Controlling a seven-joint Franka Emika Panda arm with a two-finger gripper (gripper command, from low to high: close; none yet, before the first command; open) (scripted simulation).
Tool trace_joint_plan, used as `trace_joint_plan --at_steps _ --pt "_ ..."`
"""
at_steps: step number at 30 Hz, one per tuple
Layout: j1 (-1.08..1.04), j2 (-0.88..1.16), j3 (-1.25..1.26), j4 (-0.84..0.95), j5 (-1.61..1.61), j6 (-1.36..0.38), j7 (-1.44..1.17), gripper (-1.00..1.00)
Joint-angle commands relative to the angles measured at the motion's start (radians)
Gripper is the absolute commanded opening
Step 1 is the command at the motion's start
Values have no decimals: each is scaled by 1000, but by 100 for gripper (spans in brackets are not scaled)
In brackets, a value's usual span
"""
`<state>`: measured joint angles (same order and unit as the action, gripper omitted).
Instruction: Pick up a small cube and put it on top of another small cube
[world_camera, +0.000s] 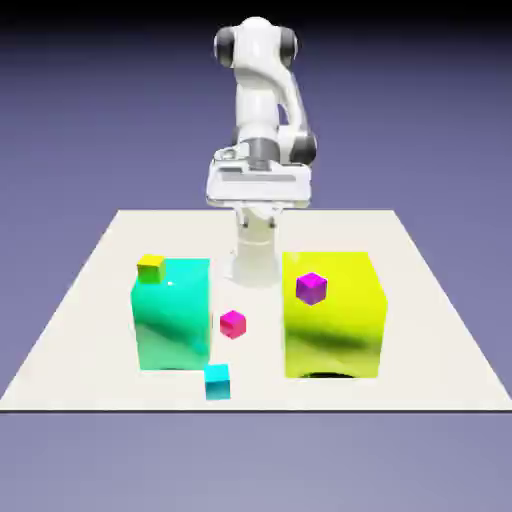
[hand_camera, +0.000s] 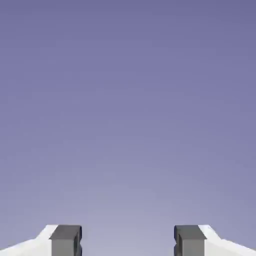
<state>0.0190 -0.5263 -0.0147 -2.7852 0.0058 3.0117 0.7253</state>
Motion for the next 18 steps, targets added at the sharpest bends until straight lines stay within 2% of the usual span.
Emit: trace_joint_plan --at_steps 1,18 --pt "6 36 -12 21 5 -21 -13 0" --pt "105 652 -219 370 87 -377 -235 0"
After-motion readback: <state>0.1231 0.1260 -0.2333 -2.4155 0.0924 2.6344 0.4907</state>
